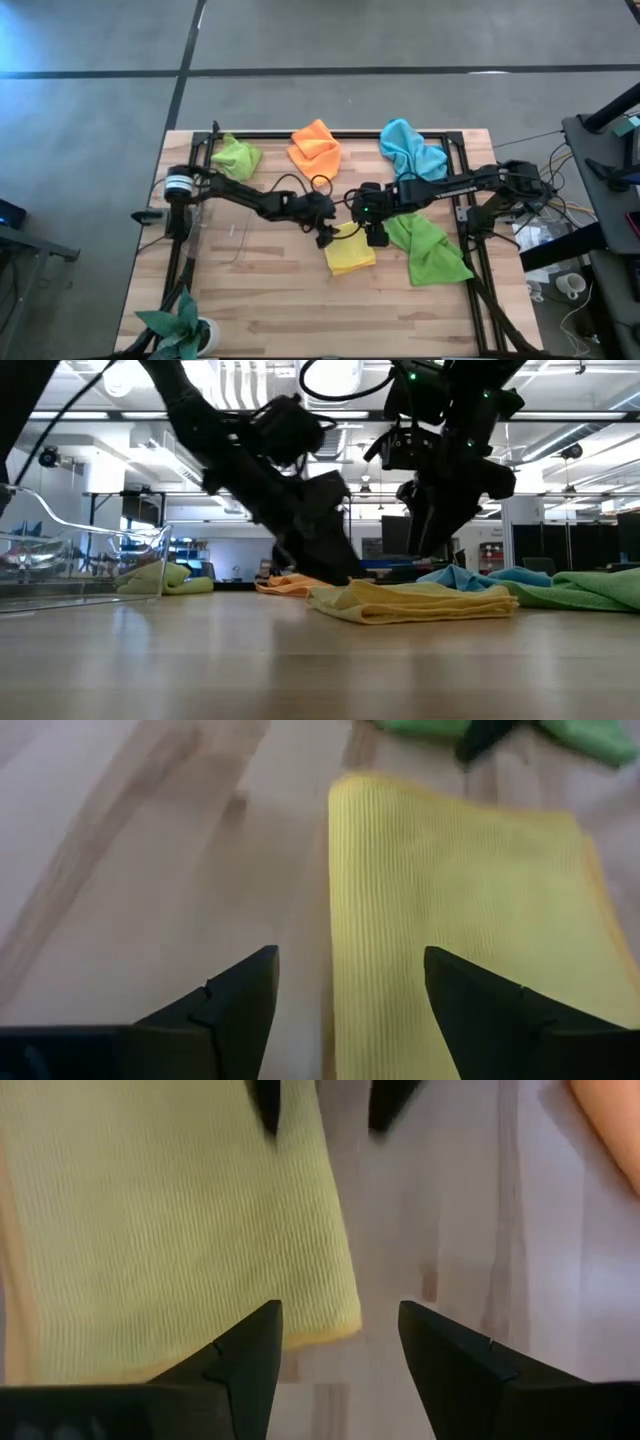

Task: Fold microfiber towels
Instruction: Put the folded yellow microfiber towel into the transparent bin

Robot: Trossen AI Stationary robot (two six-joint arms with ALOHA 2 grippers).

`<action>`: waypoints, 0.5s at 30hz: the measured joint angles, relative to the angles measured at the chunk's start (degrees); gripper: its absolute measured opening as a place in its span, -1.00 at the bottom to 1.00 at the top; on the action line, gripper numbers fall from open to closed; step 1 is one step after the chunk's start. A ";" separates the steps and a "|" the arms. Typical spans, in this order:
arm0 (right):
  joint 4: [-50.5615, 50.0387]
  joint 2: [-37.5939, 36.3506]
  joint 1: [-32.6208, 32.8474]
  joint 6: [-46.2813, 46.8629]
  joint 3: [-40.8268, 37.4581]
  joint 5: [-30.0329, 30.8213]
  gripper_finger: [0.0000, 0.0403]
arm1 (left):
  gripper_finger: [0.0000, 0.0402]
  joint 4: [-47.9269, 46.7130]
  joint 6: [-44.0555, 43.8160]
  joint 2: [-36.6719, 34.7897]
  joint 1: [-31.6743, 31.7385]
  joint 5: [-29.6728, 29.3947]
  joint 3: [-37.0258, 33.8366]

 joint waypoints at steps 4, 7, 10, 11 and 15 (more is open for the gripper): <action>-4.03 -1.19 0.02 0.34 0.98 0.07 -0.01 | 0.17 -6.88 0.86 2.54 0.56 0.23 6.00; -6.84 -2.92 0.21 2.34 1.25 0.17 -0.01 | 0.17 -11.59 1.41 4.02 0.87 0.26 8.63; -7.58 -4.96 0.55 4.41 0.53 0.37 -0.01 | 0.17 -14.19 1.36 4.90 0.93 0.42 9.53; -7.68 -5.78 0.59 4.87 0.25 0.48 -0.01 | 0.16 -13.98 1.44 5.34 0.89 0.35 9.61; -7.43 -7.79 0.90 5.89 -0.43 1.52 -0.01 | 0.01 -12.96 0.33 6.24 0.33 1.89 9.46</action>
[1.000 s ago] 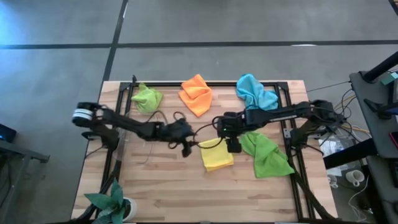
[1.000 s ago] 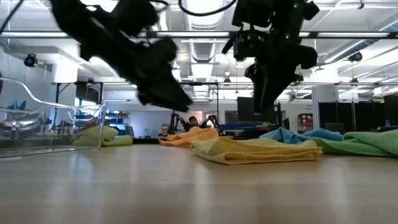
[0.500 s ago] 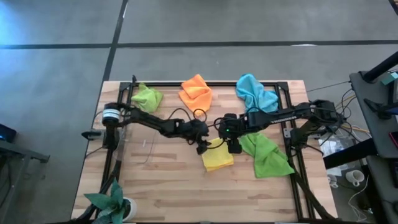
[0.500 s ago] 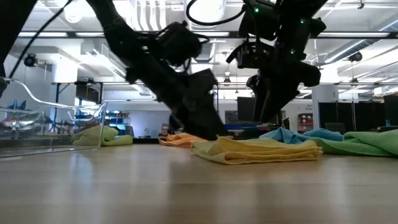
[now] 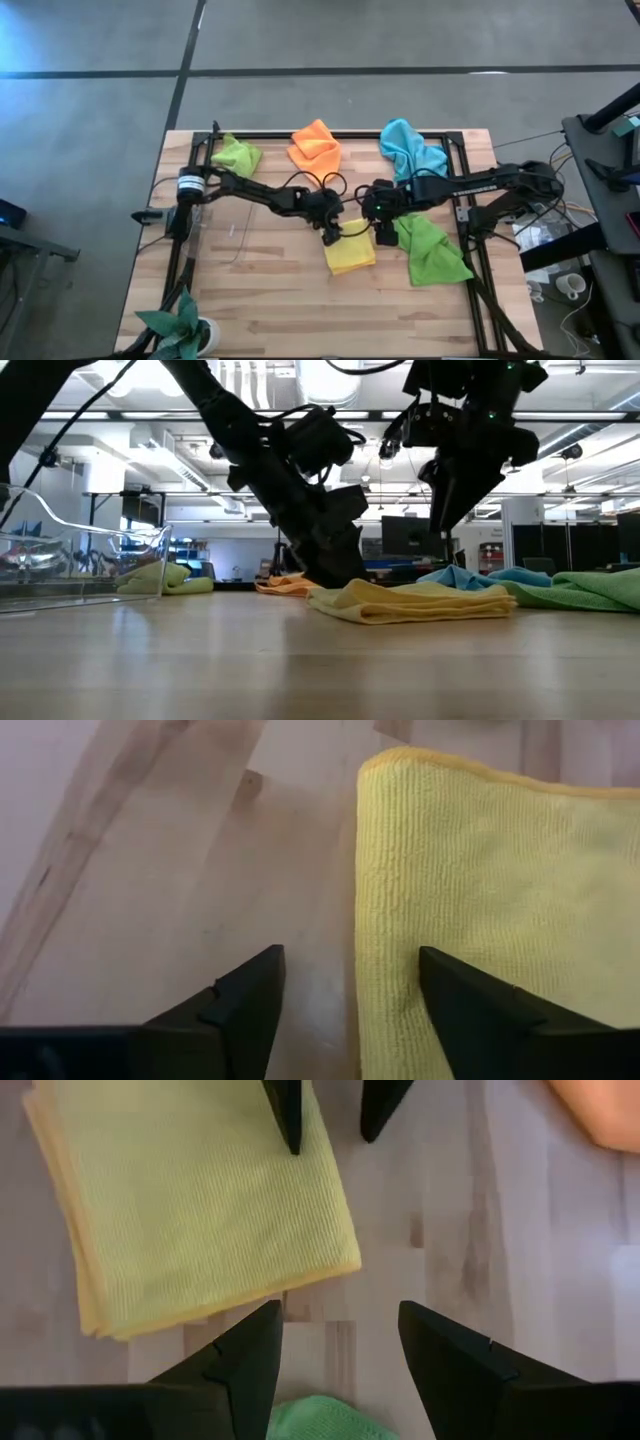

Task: Fold microfiber towels
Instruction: Put the folded yellow microfiber towel into the transparent bin

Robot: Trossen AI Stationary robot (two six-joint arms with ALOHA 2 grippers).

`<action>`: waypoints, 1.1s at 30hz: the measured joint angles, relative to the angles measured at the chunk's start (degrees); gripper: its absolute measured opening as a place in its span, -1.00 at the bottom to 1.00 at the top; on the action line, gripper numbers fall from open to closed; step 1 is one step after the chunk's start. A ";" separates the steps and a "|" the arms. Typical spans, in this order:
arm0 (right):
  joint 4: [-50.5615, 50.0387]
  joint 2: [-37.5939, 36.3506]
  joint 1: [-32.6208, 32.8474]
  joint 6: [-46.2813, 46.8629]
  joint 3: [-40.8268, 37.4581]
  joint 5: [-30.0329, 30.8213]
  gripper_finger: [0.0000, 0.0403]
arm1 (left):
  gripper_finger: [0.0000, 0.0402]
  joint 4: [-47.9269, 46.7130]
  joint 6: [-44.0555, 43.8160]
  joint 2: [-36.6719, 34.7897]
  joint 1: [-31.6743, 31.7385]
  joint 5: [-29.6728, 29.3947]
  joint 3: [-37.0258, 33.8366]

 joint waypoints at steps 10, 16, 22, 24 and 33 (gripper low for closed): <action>0.08 -1.20 0.02 0.11 -0.06 3.07 -0.01 | -0.89 1.76 -0.07 1.01 -4.05 2.13 0.04; -0.16 -1.20 0.02 0.11 -0.08 3.18 -0.01 | -0.99 -4.49 -1.92 -2.88 -4.71 1.92 -0.45; -0.04 -1.20 0.02 0.76 -0.14 3.50 -0.01 | -0.99 -20.23 -6.83 -12.88 -5.70 -7.93 -0.50; 0.01 -1.20 0.02 0.75 -0.14 4.21 -0.01 | -0.99 -27.79 -11.27 -16.09 -5.83 -11.48 -0.65; 0.80 -1.17 0.00 0.70 -0.16 6.04 -0.02 | -1.00 -57.98 -36.08 -29.06 -7.18 -20.92 -1.72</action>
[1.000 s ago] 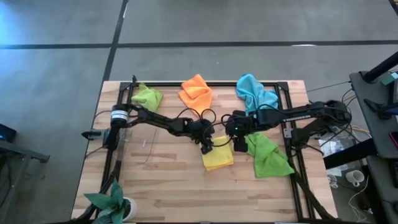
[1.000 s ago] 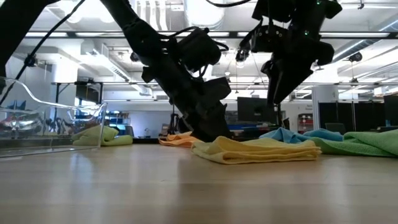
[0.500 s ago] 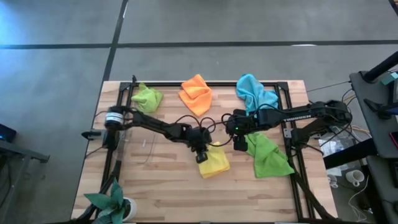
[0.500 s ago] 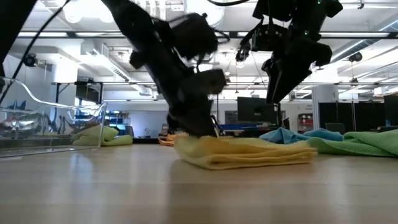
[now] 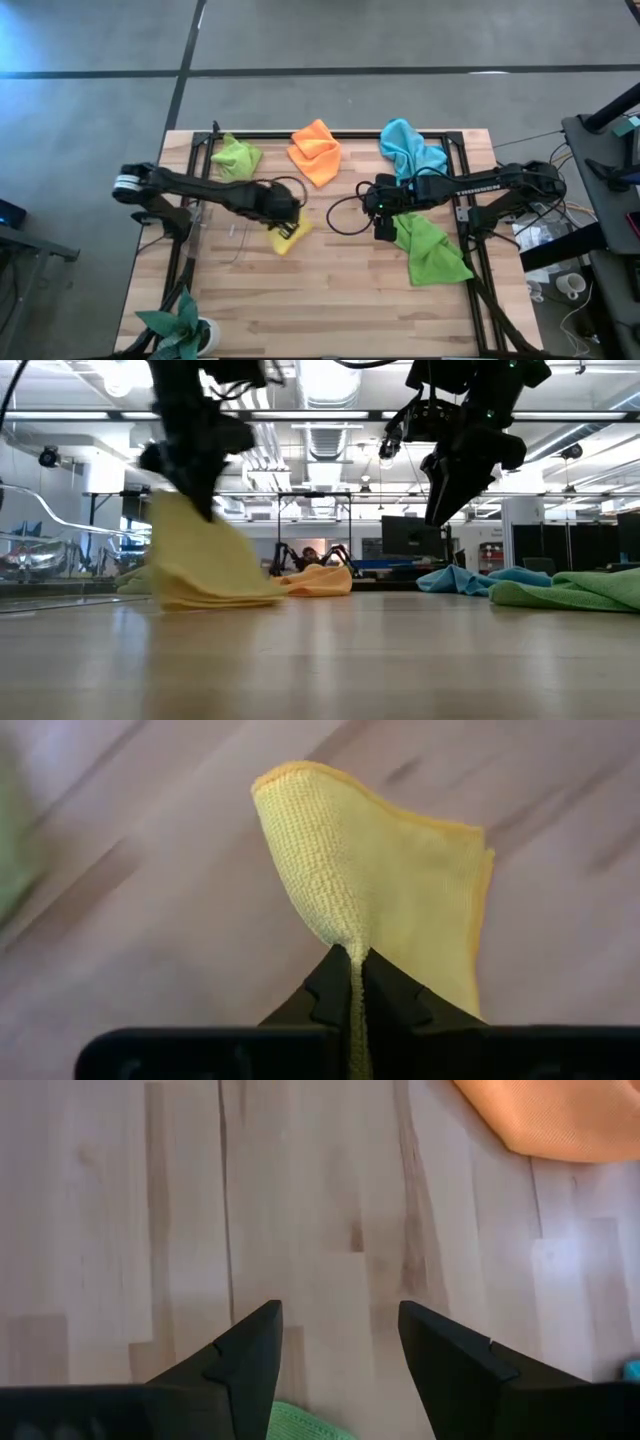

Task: Fold microfiber towels
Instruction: Put the folded yellow microfiber towel into the transparent bin

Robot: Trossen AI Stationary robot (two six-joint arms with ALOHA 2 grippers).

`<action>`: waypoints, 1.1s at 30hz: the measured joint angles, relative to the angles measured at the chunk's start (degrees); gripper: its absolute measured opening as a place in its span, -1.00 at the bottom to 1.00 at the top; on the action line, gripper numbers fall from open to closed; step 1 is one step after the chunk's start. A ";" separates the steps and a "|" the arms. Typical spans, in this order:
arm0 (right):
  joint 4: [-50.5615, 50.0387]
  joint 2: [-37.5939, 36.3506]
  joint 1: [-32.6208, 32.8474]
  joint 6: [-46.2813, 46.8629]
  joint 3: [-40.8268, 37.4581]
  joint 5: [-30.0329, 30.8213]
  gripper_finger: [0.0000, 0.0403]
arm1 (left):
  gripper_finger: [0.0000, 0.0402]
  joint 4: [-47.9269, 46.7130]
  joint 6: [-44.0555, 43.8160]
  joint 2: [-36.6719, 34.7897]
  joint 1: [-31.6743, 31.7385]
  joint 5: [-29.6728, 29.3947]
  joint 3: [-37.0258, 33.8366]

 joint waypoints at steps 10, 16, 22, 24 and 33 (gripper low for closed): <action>-0.09 0.02 0.00 0.02 -0.31 0.02 -0.02 | -1.00 -25.88 -24.37 -5.81 -3.87 -2.59 -2.37; -0.11 0.02 0.01 -0.05 -0.31 0.02 -0.02 | -1.00 -27.42 -33.28 -10.98 -4.56 -1.19 -11.17; -0.04 0.02 0.00 0.06 -0.31 0.02 -0.02 | -1.00 -21.75 -35.66 -14.43 -4.55 2.32 -20.69; 0.02 0.02 0.00 0.30 -0.31 0.02 -0.02 | -1.00 -21.69 -37.04 -14.95 -4.54 3.35 -22.93; 0.28 0.02 0.01 0.92 -0.31 0.03 -0.03 | -1.00 -19.71 -37.66 -14.31 -4.54 3.82 -24.73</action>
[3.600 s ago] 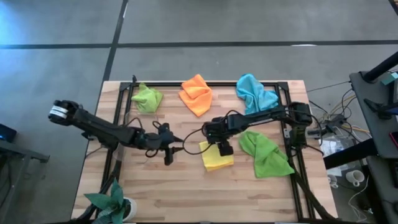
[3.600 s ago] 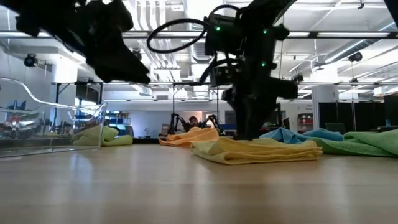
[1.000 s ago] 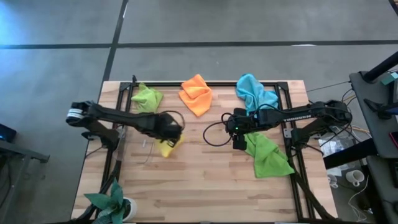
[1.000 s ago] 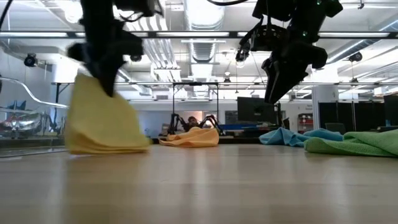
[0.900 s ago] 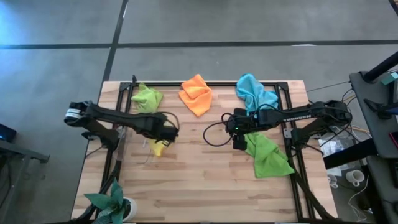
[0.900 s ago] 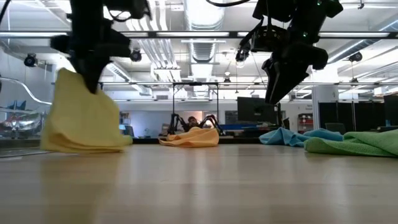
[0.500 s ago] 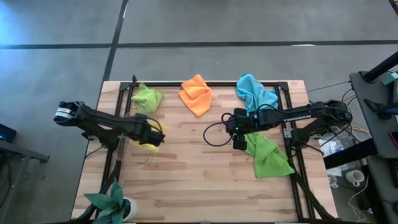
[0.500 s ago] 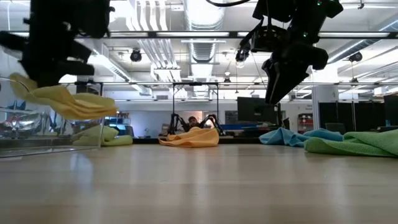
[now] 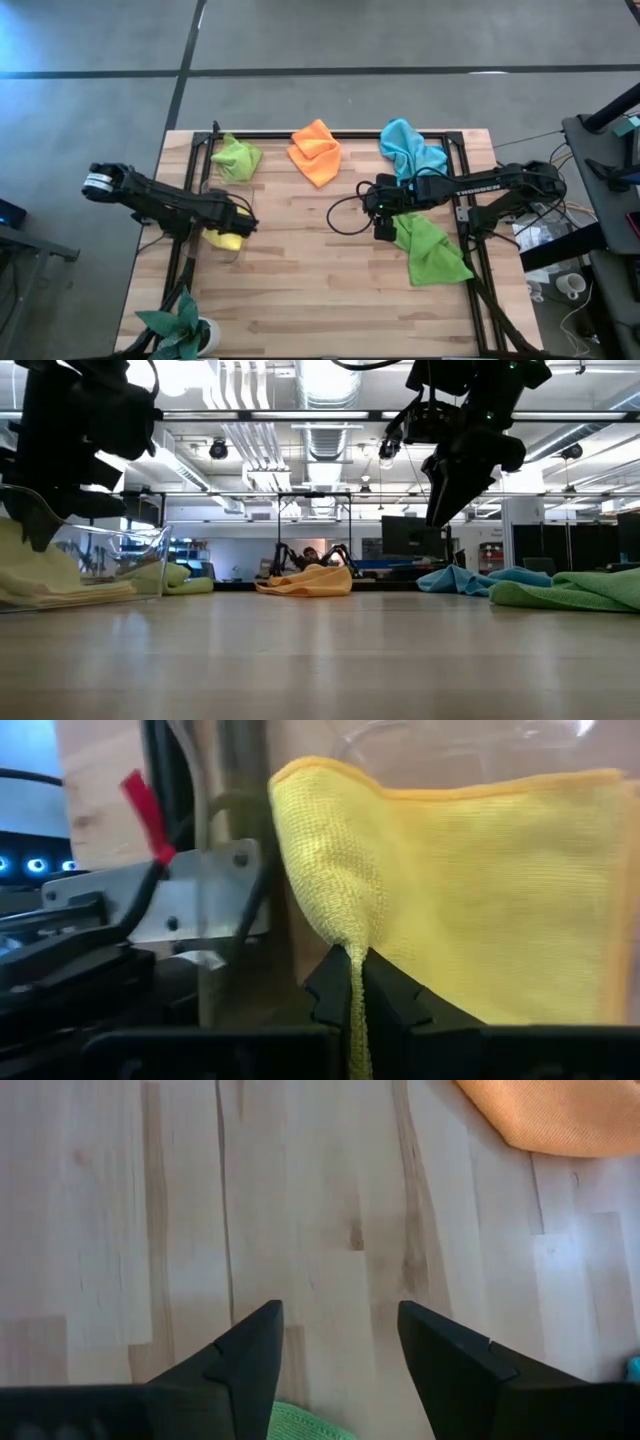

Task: Fold microfiber towels
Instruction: Put the folded yellow microfiber towel into the transparent bin

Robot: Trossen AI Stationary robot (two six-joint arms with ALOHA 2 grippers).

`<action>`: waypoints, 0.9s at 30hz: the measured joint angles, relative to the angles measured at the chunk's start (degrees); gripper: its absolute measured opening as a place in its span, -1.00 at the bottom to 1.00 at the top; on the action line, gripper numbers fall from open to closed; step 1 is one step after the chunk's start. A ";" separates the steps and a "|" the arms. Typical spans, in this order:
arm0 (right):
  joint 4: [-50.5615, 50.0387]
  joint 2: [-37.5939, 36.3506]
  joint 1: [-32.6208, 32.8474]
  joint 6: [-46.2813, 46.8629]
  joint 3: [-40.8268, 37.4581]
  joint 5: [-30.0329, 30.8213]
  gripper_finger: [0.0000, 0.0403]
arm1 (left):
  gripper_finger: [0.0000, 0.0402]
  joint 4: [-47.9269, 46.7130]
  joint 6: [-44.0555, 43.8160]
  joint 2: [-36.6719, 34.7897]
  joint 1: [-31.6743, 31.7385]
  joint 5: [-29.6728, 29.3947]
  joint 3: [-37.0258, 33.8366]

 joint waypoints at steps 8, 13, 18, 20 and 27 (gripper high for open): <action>0.04 0.00 0.00 0.66 0.00 -0.01 -0.04 | -0.79 -1.10 3.53 1.63 -0.04 0.21 -0.02; 0.02 0.00 0.01 0.63 0.00 -0.01 -0.04 | -0.45 -3.54 5.09 1.91 -0.01 1.11 1.02; -0.18 0.00 -0.01 0.63 0.00 -0.03 -0.04 | -0.25 -4.28 9.31 0.61 0.05 -0.58 5.08; -0.54 0.00 0.00 0.63 0.00 -0.03 -0.05 | -0.24 -3.16 10.55 0.44 0.03 -3.57 6.88; -4.90 -2.38 0.01 1.90 1.06 0.02 -0.05 | -0.24 7.00 17.32 0.66 1.34 -10.16 8.36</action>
